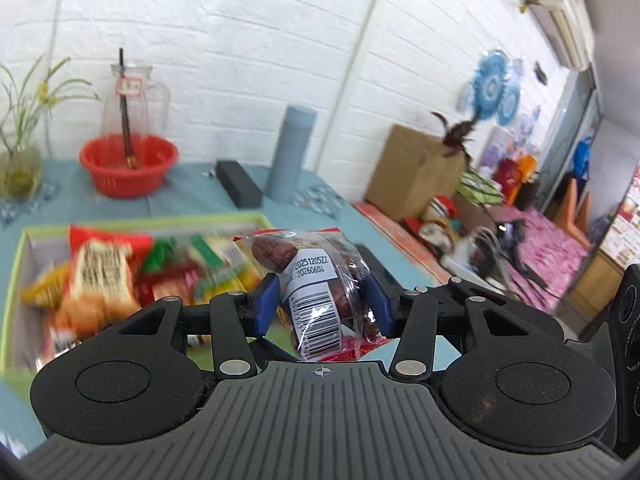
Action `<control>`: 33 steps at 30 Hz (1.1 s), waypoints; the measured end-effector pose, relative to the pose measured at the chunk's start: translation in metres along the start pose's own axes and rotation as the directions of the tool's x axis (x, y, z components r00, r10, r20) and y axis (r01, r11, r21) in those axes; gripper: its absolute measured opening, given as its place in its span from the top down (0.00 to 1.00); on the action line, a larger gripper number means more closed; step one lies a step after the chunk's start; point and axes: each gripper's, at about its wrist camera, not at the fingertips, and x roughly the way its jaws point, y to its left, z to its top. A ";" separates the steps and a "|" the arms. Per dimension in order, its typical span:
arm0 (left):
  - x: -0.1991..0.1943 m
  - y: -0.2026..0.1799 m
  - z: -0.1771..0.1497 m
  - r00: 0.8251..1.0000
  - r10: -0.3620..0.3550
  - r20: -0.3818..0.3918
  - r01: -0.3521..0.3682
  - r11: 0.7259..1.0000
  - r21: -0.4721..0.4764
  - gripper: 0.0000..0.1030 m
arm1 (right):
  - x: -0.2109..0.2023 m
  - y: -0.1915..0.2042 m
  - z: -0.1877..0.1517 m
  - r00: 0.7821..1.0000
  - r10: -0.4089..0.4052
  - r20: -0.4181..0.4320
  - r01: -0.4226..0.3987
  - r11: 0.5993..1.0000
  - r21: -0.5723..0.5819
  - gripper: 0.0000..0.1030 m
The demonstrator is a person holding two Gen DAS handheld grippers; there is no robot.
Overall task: Organize snacks
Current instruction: 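Lift the date bag into the green box and open the left gripper, then grasp the round cake packet with the left gripper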
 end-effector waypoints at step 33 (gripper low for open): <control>0.009 0.060 -0.088 0.976 -0.002 -0.218 -0.028 0.991 -0.134 0.53 | 0.005 0.050 -0.086 0.967 0.110 -0.230 -0.117 0.993 -0.016 0.19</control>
